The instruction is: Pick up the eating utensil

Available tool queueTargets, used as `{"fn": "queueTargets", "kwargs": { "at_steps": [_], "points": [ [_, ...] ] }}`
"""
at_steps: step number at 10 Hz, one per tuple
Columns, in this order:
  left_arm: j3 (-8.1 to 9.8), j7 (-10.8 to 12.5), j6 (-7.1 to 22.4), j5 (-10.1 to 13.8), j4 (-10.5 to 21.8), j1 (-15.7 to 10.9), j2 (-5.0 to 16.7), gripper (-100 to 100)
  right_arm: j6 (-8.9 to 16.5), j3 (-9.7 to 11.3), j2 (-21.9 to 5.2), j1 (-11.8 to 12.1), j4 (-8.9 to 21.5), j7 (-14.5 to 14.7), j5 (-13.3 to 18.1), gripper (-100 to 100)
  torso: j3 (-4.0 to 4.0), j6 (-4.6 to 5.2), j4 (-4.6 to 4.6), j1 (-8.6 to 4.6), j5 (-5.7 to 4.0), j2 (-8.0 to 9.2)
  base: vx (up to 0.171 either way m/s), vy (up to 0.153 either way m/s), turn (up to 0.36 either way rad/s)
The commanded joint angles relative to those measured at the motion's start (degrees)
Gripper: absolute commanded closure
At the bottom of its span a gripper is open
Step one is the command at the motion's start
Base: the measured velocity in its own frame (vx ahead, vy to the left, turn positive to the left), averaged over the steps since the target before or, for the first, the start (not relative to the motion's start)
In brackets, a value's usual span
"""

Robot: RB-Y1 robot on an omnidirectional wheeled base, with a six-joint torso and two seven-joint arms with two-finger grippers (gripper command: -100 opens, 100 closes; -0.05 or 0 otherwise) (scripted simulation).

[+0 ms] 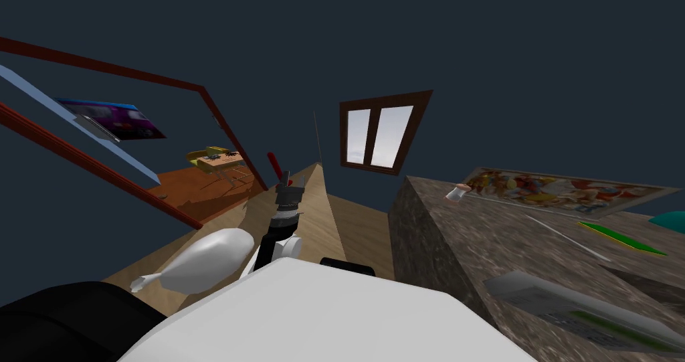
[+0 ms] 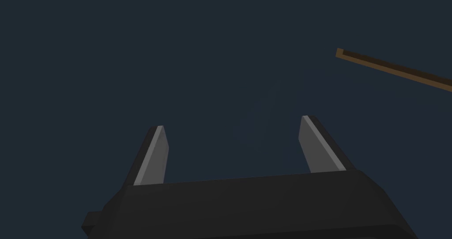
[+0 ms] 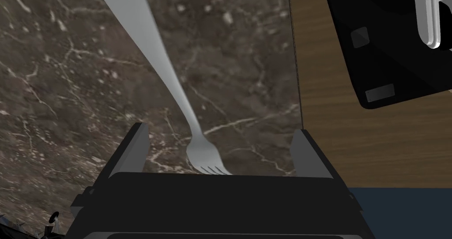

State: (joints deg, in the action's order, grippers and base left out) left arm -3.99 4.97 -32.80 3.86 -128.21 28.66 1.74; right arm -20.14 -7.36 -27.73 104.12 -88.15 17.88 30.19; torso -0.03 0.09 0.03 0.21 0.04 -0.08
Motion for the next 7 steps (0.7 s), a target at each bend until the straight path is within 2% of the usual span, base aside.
{"fn": "queueTargets", "kwargs": {
  "at_steps": [1, 3, 4, 6, 7],
  "points": [
    [0.00, 0.00, 0.00, 0.00, 0.00, 0.00, 0.00, 0, -0.06, -0.56, -0.99, -0.59, 0.18, -2.86, 2.09, -100, 0.00, 0.00, 0.00, 0.00, 0.00, 0.00, -0.029, 0.068, 0.000],
    [0.00, 0.00, 0.00, 0.00, 0.00, 0.00, 0.00, 0, -0.06, -0.56, -0.99, -0.59, 0.18, -4.93, 2.09, -100, -0.01, 0.01, -0.01, -0.11, -0.01, -0.01, -0.013, 0.014, -0.002],
    [0.01, 0.00, 0.00, 0.00, 0.00, 0.00, 0.01, 0, -0.38, -1.72, -2.82, -2.27, 1.23, -7.20, 4.91, -100, -0.03, 0.01, -0.02, -0.20, -0.03, -0.05, -0.015, 0.050, 0.007],
    [0.00, 0.00, 0.00, 0.00, 0.00, 0.00, 0.00, 0, -0.38, -1.72, -2.82, -2.27, 1.23, -10.13, 5.59, -100, -0.01, 0.02, -0.01, -0.01, 0.01, -0.01, -0.023, 0.056, -0.002],
    [0.00, 0.00, 0.00, 0.00, 0.00, 0.00, 0.00, 0, -0.70, -2.88, -4.65, -3.95, 2.29, -11.86, 8.24, -100, -0.01, 0.02, -0.01, -0.07, 0.00, -0.01, -0.045, 0.065, 0.002]
  ]
}}
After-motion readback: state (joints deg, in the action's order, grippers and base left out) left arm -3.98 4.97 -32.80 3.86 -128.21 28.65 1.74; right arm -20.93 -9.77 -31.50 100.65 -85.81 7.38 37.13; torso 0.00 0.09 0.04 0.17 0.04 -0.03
